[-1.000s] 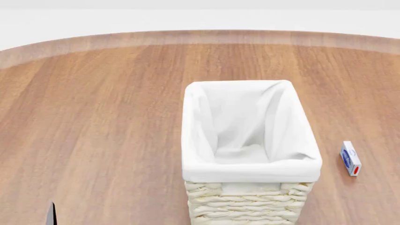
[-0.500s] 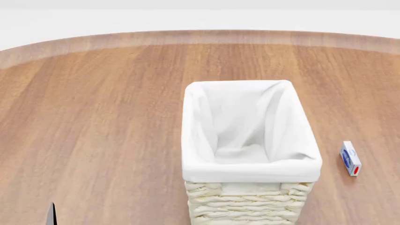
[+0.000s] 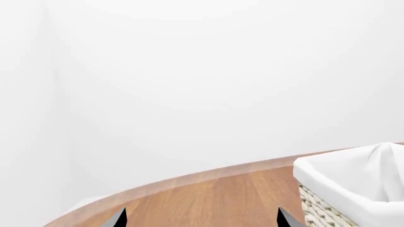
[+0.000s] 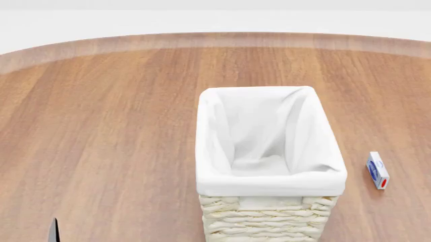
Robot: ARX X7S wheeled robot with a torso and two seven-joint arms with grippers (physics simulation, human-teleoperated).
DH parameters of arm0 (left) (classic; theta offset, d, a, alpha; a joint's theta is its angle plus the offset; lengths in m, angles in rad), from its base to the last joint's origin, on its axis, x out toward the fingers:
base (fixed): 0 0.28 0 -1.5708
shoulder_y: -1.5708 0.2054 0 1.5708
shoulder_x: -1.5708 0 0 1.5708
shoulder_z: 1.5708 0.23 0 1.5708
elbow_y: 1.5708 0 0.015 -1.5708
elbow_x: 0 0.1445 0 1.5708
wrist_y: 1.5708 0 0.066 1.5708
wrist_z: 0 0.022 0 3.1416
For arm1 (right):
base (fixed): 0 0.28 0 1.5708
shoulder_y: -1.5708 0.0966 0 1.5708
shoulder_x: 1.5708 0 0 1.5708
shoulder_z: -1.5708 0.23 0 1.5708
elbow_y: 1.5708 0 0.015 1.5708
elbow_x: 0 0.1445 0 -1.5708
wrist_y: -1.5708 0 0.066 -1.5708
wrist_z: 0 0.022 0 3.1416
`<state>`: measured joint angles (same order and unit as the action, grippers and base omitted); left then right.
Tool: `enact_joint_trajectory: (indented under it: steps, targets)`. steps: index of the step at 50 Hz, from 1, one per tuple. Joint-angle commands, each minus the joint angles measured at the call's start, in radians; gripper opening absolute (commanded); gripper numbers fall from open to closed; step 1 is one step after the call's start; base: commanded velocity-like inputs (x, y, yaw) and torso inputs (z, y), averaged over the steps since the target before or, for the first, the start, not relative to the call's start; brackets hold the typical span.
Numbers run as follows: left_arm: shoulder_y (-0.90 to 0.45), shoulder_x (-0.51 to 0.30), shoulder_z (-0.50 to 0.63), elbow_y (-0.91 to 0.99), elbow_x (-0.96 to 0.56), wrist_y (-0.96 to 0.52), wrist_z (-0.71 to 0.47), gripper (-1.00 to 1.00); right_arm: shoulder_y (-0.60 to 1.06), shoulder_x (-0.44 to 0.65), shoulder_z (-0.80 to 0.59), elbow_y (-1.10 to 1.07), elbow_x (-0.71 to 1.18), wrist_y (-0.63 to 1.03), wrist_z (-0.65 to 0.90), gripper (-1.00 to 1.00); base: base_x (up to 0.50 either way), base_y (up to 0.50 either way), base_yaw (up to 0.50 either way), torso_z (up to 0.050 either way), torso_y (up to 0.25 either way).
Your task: Pick up the alphabet soup and put it in the basket.
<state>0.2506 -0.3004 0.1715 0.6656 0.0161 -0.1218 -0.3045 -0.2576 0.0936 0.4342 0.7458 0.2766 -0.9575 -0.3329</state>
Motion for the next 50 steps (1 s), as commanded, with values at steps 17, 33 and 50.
enact_joint_trajectory:
  steps: [17,33,50]
  targets:
    - [0.0,-0.013,0.007,0.001,-0.009,0.001,-0.016,1.0,0.186,0.018,0.045,0.313,-0.062,-0.088,-0.045,1.0,0.0,0.0,0.0,0.0,0.0]
    - [0.001,-0.022,0.008,0.005,-0.013,0.0,-0.025,1.0,0.243,-0.024,0.302,0.368,-0.211,-0.088,-0.177,-1.0,0.0,0.0,0.0,0.0,0.0]
    - [-0.004,-0.027,0.013,0.0,-0.021,-0.003,-0.031,1.0,-0.069,-0.046,0.044,-0.979,0.024,0.579,0.143,-1.0,0.0,0.0,0.0,0.0,0.0]
